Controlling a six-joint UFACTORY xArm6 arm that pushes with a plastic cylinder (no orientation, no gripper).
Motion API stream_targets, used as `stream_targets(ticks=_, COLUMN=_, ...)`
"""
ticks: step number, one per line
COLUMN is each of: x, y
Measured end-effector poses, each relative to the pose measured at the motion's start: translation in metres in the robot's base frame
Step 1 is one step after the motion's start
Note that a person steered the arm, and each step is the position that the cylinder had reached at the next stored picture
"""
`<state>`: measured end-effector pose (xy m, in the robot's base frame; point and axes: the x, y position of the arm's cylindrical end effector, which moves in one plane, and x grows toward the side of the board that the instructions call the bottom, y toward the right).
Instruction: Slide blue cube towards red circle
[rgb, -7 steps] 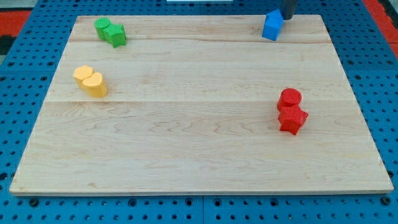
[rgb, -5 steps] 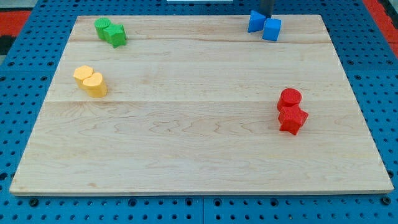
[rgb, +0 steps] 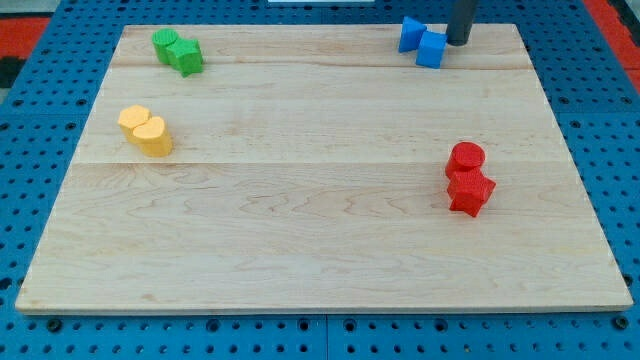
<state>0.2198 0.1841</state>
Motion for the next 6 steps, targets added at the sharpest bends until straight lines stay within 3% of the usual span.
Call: stream_targets(ticks=6, x=0.042, y=-0.088)
